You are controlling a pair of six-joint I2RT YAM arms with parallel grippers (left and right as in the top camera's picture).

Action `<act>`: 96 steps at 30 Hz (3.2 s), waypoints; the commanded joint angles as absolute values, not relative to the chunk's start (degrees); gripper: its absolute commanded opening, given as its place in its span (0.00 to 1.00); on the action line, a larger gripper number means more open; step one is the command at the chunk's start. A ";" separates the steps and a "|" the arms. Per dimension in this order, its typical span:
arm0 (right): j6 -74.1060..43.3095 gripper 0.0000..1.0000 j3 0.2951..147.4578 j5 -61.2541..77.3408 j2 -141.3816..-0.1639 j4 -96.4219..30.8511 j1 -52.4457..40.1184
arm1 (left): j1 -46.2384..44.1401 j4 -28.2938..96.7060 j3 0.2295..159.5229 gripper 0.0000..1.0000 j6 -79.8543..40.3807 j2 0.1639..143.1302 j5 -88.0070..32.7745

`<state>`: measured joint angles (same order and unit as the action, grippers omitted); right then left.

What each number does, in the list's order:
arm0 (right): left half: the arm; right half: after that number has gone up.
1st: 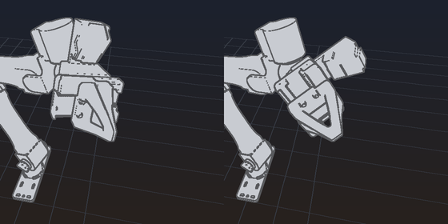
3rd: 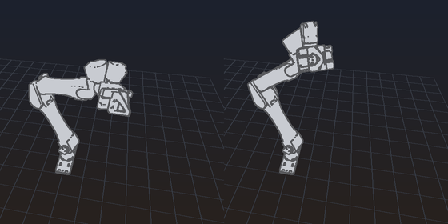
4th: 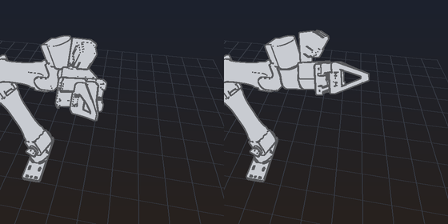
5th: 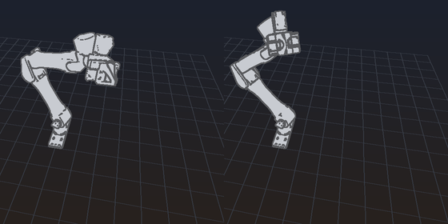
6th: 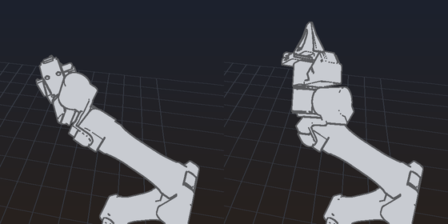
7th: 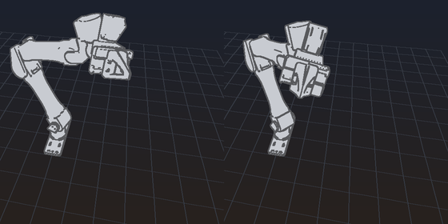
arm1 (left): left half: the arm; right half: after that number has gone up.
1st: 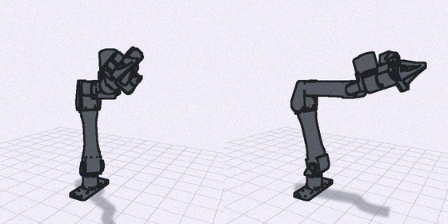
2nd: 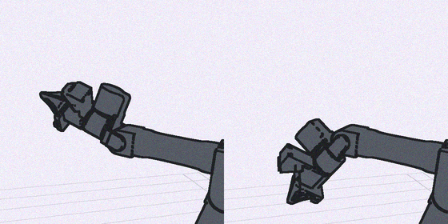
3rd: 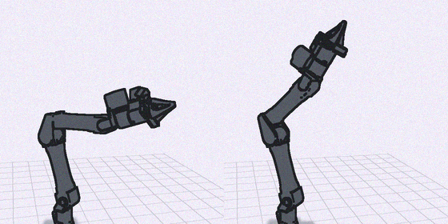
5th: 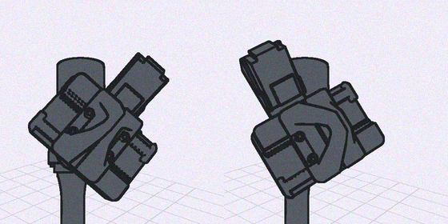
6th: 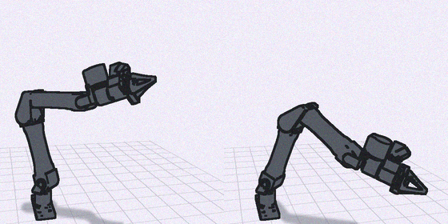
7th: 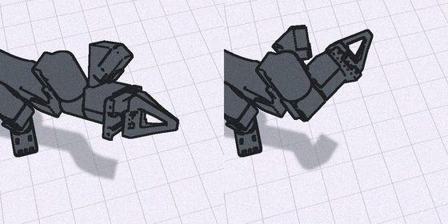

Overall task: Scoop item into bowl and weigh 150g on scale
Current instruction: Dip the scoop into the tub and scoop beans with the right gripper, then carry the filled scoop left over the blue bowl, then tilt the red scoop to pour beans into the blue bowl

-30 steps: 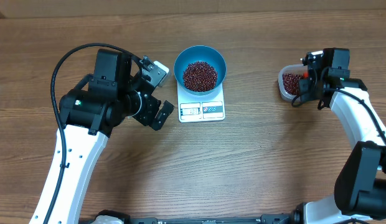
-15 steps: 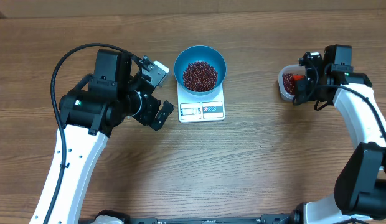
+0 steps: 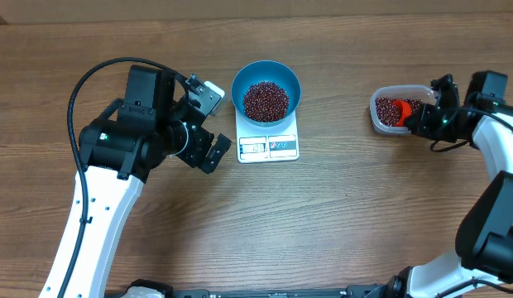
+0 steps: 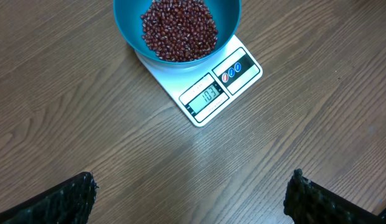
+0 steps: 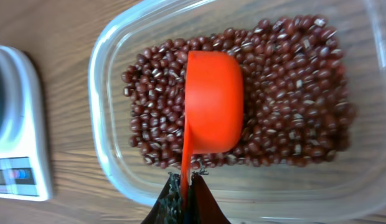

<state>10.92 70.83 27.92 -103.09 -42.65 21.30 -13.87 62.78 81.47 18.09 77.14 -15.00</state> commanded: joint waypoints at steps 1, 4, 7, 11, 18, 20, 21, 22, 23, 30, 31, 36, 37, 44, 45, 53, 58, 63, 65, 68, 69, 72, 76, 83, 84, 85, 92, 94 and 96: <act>7.03 0.04 72.12 36.82 -103.96 -42.48 22.46 | -13.89 62.83 82.67 1.00 17.56 76.60 -16.12; 4.12 0.03 72.12 37.87 -103.96 -42.59 23.90 | -13.89 62.83 82.67 1.00 17.56 76.60 -16.12; 0.86 0.04 72.12 37.87 -103.96 -42.44 25.19 | -13.89 62.83 82.67 1.00 17.56 76.60 -16.12; -1.96 0.04 72.12 38.76 -103.96 -41.67 27.38 | -13.89 62.83 82.67 1.00 17.56 76.60 -16.12; -1.96 0.04 72.12 51.68 -103.96 -41.30 32.40 | -13.89 62.81 82.67 1.00 17.56 76.60 -16.12; -1.96 0.04 72.12 53.87 -103.96 -41.52 33.52 | -13.89 62.81 82.67 0.99 17.56 76.60 -16.12; -1.96 0.03 72.12 54.74 -103.96 -41.76 33.95 | -13.89 62.81 82.67 1.00 17.56 76.60 -16.12; -1.96 0.04 72.12 55.77 -103.96 -42.00 34.44 | -13.89 62.81 82.67 1.00 17.56 76.60 -16.12; -1.93 0.04 72.12 56.62 -103.96 -42.22 34.83 | -13.89 62.81 82.67 1.00 17.56 76.60 -16.12; -1.96 0.04 72.12 62.17 -103.96 -43.24 35.51 | -13.89 62.81 82.67 1.00 17.56 76.60 -16.12; -1.96 0.04 72.12 62.81 -103.96 -43.35 35.35 | -13.89 62.81 82.67 1.00 17.56 76.60 -16.12; -1.96 0.04 72.12 68.62 -103.96 -43.42 34.00 | -13.89 62.83 82.67 1.00 17.56 76.60 -16.12; -1.96 0.04 72.12 69.58 -103.96 -43.42 33.52 | -13.89 62.83 82.67 1.00 17.56 76.60 -16.12; -1.98 0.04 72.12 71.99 -103.96 -42.94 26.50 | -13.89 62.81 82.67 1.00 17.56 76.60 -16.12; -2.00 0.04 72.12 71.96 -103.96 -42.63 25.08 | -13.89 62.83 82.67 1.00 17.56 76.60 -16.12; -8.82 0.04 72.12 71.92 -103.96 -35.66 12.86 | -13.89 62.81 82.67 1.00 17.56 76.60 -16.12; -10.48 0.04 72.12 71.50 -103.96 -29.91 6.79 | -13.89 62.81 82.67 1.00 17.56 76.60 -16.12; -7.03 0.04 72.12 66.61 -103.96 -23.55 1.67 | -13.89 62.81 82.67 1.00 17.56 76.60 -16.12; -3.99 0.04 72.12 66.48 -103.96 -21.34 -0.25 | -13.89 62.83 82.67 1.00 17.56 76.60 -16.12; 0.69 0.04 72.12 63.72 -103.96 -18.87 -2.96 | -13.89 62.81 82.67 1.00 17.56 76.60 -16.12; 1.98 0.03 72.12 62.17 -103.96 -18.44 -3.68 | -13.89 62.81 82.67 1.00 17.56 76.60 -16.12; 10.41 0.04 72.12 54.89 -103.96 -18.28 -7.11 | -13.89 62.83 82.67 1.00 17.56 76.60 -16.12; 19.03 0.04 72.12 50.43 -103.96 -18.11 -10.00 | -13.89 62.81 82.67 1.00 17.56 76.60 -16.12; 26.22 0.04 72.12 35.90 -103.94 -18.04 -14.44 | -13.89 62.83 82.67 1.00 17.56 76.60 -16.12; 27.29 0.04 72.12 33.74 -103.94 -18.02 -15.07 | -13.89 62.83 82.67 1.00 17.56 76.60 -16.12; 28.16 0.04 72.12 32.05 -103.94 -17.98 -15.62 | -13.89 62.83 82.67 1.00 17.56 76.60 -16.12; 29.28 0.04 72.12 22.04 -103.83 -15.53 -18.83 | -13.89 62.81 82.67 1.00 17.56 76.60 -16.12; 29.58 0.04 72.12 20.49 -103.61 -14.52 -19.35 | -13.89 62.81 82.67 0.99 17.56 76.60 -16.12; 31.07 0.04 72.12 19.29 -103.20 -13.85 -19.73 | -13.89 62.81 82.67 1.00 17.56 76.60 -16.12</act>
<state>28.60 70.85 24.29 -103.68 -14.83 -19.00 -13.87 62.78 81.47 18.09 77.14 -15.00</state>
